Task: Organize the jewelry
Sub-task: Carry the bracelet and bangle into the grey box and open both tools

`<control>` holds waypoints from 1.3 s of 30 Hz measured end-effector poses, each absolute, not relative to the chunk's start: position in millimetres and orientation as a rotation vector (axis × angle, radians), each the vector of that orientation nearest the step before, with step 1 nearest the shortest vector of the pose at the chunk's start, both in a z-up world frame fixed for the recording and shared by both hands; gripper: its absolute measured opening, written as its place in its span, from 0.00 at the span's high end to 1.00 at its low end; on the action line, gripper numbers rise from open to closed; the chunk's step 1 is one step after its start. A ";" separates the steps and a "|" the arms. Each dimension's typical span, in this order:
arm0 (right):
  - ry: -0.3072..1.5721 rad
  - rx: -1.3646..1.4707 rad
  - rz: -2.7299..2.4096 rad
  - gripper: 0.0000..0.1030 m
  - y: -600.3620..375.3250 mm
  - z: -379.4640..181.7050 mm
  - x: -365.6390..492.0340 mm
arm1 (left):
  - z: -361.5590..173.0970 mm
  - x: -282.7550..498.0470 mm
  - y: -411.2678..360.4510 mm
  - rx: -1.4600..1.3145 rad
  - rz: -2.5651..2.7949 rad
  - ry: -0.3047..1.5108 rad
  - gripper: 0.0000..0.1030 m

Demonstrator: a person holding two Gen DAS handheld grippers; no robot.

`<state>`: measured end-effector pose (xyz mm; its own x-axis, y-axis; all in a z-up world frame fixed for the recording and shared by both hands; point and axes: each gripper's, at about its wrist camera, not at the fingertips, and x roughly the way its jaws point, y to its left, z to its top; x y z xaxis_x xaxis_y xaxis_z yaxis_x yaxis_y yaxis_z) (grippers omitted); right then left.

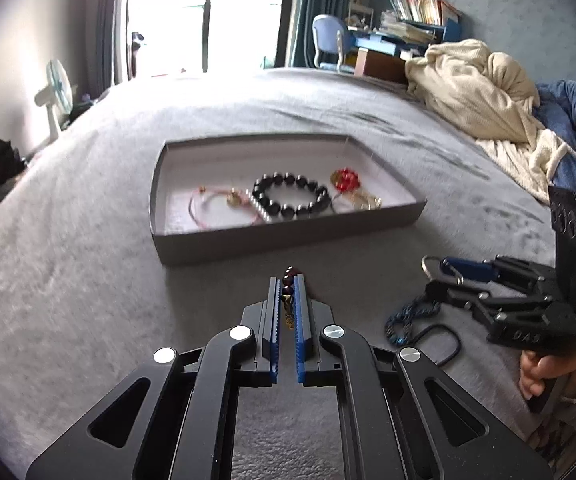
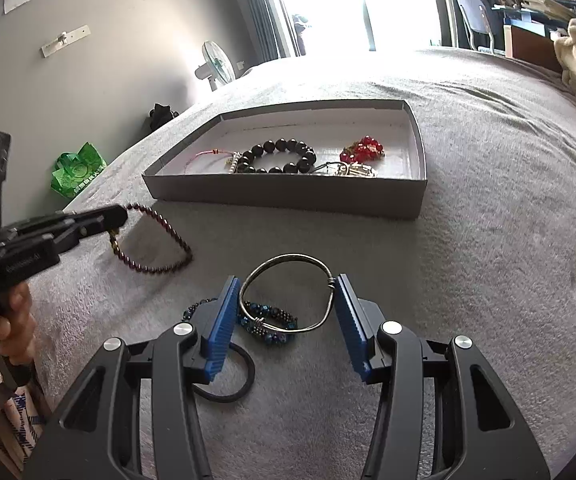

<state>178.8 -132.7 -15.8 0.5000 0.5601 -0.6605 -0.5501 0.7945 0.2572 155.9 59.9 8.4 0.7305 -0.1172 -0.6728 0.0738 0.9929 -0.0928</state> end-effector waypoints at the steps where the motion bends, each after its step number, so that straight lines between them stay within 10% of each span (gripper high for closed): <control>1: 0.801 0.010 0.671 0.53 -132.2 -14.9 178.9 | 10.6 156.0 60.1 -0.061 -0.105 0.739 0.93; 39: 0.733 -0.072 0.640 0.53 -94.4 37.2 277.8 | 79.3 239.0 68.6 0.051 -0.109 0.606 0.94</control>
